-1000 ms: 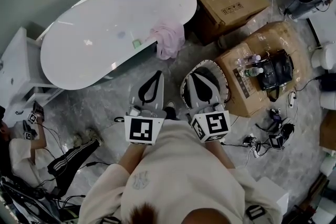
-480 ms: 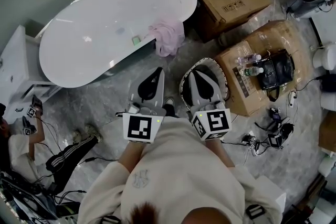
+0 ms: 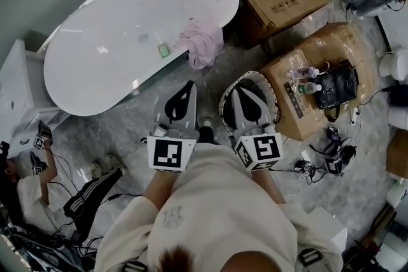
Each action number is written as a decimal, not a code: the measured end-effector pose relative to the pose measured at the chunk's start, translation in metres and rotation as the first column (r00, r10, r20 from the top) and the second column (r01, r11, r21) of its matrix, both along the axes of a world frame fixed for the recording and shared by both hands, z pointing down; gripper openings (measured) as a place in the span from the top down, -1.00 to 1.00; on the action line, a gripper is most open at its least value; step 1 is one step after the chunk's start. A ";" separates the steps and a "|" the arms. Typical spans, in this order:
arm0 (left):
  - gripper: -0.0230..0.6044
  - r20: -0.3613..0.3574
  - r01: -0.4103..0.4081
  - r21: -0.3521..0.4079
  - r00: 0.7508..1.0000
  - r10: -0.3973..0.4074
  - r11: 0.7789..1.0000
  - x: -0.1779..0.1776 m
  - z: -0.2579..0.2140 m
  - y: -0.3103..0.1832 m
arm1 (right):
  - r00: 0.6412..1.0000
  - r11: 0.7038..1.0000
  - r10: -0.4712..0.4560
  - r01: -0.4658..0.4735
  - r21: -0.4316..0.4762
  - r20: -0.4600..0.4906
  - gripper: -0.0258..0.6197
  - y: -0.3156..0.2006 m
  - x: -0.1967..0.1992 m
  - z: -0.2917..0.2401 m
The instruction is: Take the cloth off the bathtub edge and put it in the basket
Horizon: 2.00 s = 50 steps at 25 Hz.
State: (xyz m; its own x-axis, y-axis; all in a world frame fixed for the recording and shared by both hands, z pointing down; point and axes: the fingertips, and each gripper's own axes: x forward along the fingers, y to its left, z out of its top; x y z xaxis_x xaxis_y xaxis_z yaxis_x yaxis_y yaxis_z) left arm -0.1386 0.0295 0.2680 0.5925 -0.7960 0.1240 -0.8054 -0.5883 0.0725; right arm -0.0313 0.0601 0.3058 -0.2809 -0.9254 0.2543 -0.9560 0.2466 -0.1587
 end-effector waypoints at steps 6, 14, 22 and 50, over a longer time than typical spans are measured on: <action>0.77 -0.010 -0.033 -0.010 0.999 0.033 0.999 -0.018 -0.001 -0.050 | 0.999 0.999 -0.038 0.037 0.036 0.019 0.92 -0.042 -0.023 -0.010; 0.77 -0.002 -0.092 -0.001 0.996 0.092 0.996 -0.052 0.007 -0.124 | 1.000 0.999 -0.013 0.013 0.041 -0.004 0.92 -0.109 -0.048 -0.011; 0.77 -0.040 -0.136 -0.011 0.990 0.136 0.991 -0.067 0.005 -0.163 | 1.000 0.999 0.009 -0.008 0.034 -0.022 0.92 -0.148 -0.071 -0.007; 0.77 -0.074 -0.042 -0.076 0.997 0.037 0.996 -0.055 0.014 -0.247 | 0.998 0.998 -0.058 0.057 -0.031 -0.011 0.92 -0.241 -0.047 0.003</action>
